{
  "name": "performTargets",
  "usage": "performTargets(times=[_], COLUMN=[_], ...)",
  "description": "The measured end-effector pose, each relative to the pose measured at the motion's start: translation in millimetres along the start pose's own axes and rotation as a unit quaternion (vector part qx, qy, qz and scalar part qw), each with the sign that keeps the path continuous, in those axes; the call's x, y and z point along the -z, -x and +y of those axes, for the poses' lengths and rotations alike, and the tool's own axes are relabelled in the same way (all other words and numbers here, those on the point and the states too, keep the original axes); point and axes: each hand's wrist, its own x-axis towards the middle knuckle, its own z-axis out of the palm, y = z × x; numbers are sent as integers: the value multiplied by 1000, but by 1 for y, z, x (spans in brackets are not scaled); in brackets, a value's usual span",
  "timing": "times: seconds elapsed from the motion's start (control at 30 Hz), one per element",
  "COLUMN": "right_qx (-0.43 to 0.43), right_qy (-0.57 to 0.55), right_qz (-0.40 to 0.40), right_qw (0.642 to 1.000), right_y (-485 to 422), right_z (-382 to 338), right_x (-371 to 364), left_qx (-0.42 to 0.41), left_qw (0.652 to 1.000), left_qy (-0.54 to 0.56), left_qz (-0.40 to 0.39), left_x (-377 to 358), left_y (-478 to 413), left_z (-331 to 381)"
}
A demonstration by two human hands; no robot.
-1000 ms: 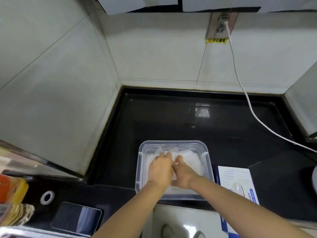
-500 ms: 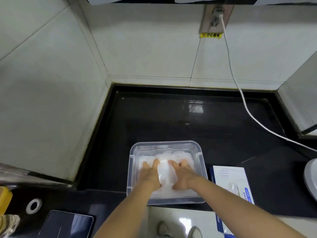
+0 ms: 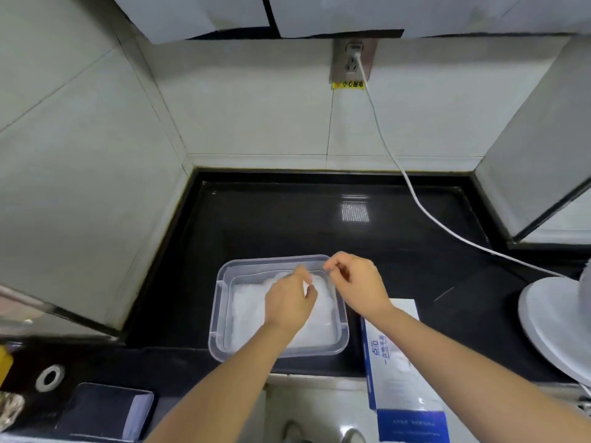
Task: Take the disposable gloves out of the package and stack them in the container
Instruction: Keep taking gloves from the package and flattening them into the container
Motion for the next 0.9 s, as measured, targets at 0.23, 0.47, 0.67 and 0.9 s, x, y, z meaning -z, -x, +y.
performTargets(times=[0.23,0.47,0.67,0.9], right_qx=[-170,-181,-149,-192], right_qy=[142,232,256,117], right_qz=[-70,-206,-185,-142], right_qw=[973,933,937,964], right_y=[46,87,100,99], right_z=[64,93,102,111], right_x=[52,41,22,25], left_qx=[-130,-34,15,10], left_qw=[986,969,961,968], left_qy=[72,11,58,34], left_qz=[-80,-244,-269,-248], left_x=[-33,-91,-107,-113], left_y=[33,59,57,63], left_z=[88,97,85,83])
